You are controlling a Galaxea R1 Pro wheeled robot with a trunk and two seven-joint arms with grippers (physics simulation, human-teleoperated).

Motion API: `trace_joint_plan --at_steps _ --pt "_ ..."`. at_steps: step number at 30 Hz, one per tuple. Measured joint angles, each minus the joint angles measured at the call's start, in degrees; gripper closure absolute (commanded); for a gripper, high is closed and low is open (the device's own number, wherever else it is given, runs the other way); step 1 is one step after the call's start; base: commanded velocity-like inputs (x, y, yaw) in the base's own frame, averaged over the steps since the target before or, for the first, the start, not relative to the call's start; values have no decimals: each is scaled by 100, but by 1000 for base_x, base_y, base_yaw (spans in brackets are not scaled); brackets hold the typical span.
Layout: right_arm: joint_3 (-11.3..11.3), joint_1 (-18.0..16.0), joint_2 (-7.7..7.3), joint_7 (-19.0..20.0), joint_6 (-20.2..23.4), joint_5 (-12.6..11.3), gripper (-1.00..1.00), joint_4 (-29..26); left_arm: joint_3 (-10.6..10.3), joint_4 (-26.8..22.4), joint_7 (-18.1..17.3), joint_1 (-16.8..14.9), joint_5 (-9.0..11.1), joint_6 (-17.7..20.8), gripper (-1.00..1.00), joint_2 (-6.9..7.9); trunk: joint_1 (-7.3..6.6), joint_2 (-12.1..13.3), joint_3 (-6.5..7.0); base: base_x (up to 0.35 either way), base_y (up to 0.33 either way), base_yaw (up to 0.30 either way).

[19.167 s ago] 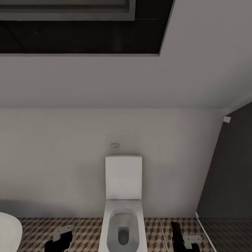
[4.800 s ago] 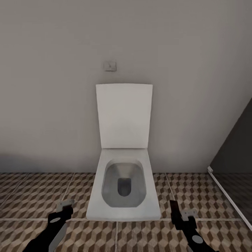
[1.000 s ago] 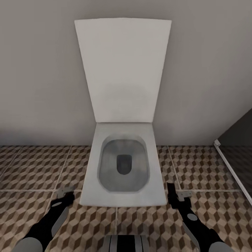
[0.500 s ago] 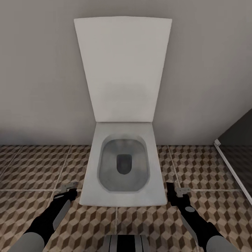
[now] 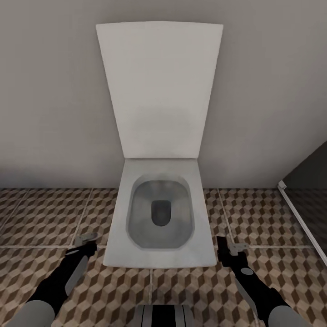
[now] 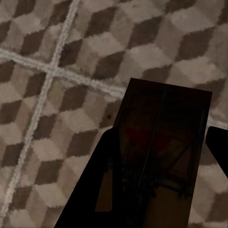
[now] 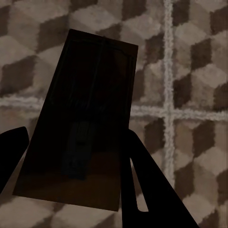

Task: Take the four mousetraps from the cabinet in the bathroom and place them on the bathroom floor. Make sure all four end up on the same floor surface, and ensure that at least two of them are either under or directly next to the same bathroom sink.

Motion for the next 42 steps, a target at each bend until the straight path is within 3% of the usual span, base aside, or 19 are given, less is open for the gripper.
trace_joint_plan --at_steps 7,11,18,27,42 --pt "-15 0 -3 -4 -7 0 100 -1 87 -20 4 0 -9 -8 100 -46 0 0 0 0 0 0" --pt "-132 0 -3 -1 -193 1 100 4 92 -21 -7 0 -6 -68 100 -73 0 0 0 0 0 0" --pt "-206 0 -4 38 -470 -7 100 37 96 16 -22 3 -8 -621 100 -51 0 0 0 0 0 0" --pt "-211 0 -4 26 -498 0 100 36 95 28 -20 3 5 -686 100 -51 0 0 0 0 0 0" --pt "-211 0 -3 10 -493 1 100 34 125 31 -15 2 -13 -672 100 -27 36 -19 -310 0 0 0"
